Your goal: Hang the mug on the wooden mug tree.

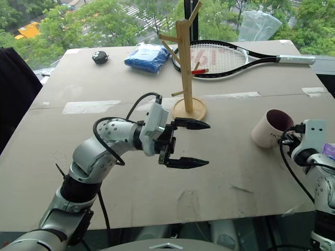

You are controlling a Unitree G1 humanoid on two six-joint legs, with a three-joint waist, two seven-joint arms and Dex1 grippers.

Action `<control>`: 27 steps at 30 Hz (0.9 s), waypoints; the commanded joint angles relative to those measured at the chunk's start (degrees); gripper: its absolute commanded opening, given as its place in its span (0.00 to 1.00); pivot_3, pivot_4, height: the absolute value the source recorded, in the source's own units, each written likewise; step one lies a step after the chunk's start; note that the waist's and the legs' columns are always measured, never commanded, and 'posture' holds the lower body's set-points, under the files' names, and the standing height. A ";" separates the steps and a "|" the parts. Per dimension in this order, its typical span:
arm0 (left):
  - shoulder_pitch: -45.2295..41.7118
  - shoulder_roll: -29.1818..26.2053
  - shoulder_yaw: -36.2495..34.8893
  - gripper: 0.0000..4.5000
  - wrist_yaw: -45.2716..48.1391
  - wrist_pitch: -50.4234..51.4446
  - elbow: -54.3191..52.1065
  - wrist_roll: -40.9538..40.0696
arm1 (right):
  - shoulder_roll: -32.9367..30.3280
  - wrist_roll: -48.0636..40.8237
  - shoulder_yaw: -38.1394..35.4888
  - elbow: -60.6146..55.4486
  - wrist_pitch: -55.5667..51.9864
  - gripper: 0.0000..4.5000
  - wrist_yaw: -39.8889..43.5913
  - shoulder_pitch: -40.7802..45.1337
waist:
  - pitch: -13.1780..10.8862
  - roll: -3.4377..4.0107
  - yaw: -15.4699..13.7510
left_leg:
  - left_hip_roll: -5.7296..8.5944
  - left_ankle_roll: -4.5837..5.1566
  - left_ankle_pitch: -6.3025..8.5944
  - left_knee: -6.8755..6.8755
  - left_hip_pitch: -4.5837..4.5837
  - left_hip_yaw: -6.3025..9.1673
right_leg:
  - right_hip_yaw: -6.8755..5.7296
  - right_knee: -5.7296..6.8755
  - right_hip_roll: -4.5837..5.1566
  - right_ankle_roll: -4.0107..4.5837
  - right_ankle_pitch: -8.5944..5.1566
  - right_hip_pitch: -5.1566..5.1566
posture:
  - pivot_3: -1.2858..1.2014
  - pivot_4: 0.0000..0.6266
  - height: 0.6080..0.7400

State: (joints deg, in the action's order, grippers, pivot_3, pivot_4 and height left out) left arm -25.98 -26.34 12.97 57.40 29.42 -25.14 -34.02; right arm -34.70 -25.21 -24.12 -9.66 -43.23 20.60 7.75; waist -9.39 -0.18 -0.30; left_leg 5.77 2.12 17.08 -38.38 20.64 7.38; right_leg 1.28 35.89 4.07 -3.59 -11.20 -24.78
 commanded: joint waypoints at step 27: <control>32.12 18.02 -8.42 1.00 -25.30 -23.76 -10.21 4.04 | -4.13 29.90 42.43 61.00 52.86 0.00 58.71 71.68 | -0.10 -0.24 -0.33 | -0.15 -0.02 0.02 0.07 0.29 -0.31 | 0.19 -0.12 0.07 0.08 0.22 -0.41 | 0.52 0.24 1.00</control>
State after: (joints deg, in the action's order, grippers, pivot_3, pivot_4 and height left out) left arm 6.09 -8.38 3.83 32.07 7.25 -33.42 -30.48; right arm -38.80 4.11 19.27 50.81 8.02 78.60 76.97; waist -9.49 -0.42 -0.63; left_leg 5.63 2.09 17.10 -38.30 20.93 7.06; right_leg 1.49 35.79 4.13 -3.50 -10.97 -25.20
